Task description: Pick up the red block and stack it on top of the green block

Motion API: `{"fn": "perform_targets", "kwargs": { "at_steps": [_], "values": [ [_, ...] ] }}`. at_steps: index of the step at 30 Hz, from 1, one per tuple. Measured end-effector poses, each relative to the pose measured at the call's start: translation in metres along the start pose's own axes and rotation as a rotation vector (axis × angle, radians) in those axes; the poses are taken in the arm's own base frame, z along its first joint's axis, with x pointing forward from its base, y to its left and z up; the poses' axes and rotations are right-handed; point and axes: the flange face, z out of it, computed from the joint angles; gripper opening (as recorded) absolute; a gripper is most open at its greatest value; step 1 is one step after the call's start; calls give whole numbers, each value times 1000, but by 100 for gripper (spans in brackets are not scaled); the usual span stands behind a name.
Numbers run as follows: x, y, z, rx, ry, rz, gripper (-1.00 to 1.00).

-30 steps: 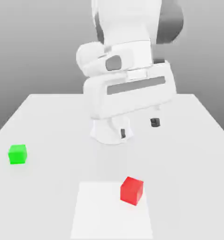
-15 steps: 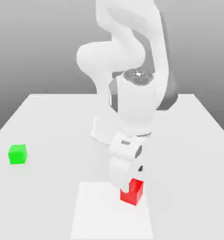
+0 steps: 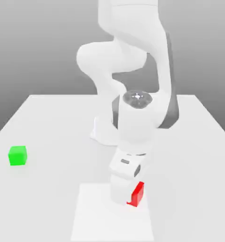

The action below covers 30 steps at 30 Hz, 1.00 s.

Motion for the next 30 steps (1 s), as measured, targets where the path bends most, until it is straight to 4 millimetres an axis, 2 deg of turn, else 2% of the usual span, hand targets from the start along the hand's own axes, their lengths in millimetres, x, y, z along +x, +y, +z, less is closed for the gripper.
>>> {"fn": "perform_targets", "kwargs": {
  "at_steps": [7,12,16,22,26,30],
  "values": [
    [3,1,-37,-1,4,-1,-100],
    [-3,2,-55,2,-4,11,-100],
    [-20,76,-65,3,-2,219,-100],
    [-64,164,-76,3,3,492,-100],
    [-107,217,-83,3,3,678,-100],
    [-163,262,-88,1,3,875,-100]
  ]
}}
